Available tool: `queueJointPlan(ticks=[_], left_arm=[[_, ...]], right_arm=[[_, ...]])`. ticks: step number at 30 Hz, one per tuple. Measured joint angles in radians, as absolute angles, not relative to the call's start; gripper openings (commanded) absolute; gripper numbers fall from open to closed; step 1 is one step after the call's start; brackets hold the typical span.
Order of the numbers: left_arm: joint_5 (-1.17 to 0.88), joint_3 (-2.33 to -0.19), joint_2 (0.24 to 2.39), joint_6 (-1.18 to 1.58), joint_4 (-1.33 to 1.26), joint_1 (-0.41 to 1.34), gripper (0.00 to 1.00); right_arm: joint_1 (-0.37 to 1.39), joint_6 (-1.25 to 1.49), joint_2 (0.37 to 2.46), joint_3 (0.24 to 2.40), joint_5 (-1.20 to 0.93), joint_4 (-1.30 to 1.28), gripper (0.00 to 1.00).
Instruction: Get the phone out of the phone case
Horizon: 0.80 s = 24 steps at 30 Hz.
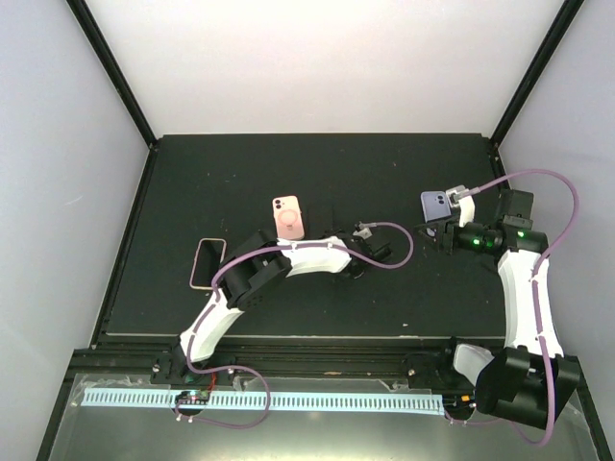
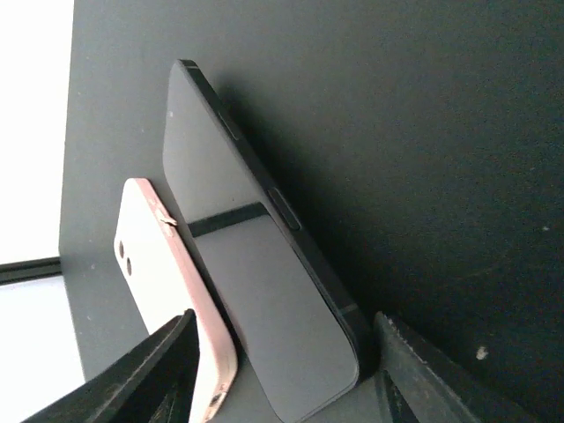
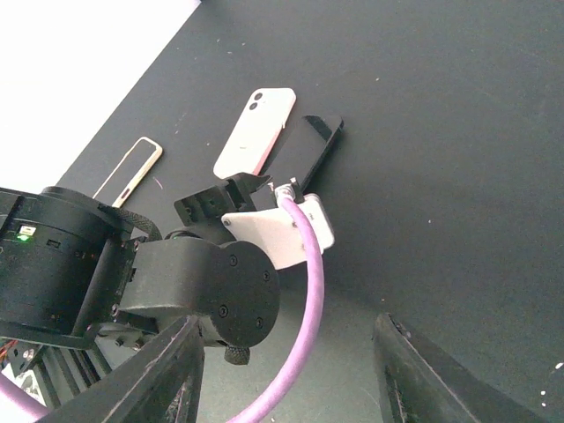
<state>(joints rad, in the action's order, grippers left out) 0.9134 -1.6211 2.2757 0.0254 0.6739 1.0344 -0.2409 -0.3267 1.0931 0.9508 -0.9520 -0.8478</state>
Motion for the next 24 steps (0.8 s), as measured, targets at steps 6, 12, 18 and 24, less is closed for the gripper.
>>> queueJointPlan(ticks=[6, 12, 18, 24], left_arm=[[0.869, -1.621, 2.255, 0.029, 0.691, 1.021, 0.78], [0.730, -1.523, 2.103, 0.047, 0.682, 1.005, 0.95], [0.489, -1.350, 1.810, 0.186, 0.628, 0.883, 0.99], [0.314, -1.346, 1.792, 0.337, 0.598, 0.662, 0.99]], right_arm=[[-0.241, -0.327, 1.095, 0.951, -0.952, -0.848, 0.54], [-0.241, -0.328, 1.095, 0.951, -0.952, -0.850, 0.54], [-0.241, -0.331, 1.096, 0.951, -0.955, -0.852, 0.54], [-0.242, -0.331, 1.101, 0.951, -0.965, -0.853, 0.54]])
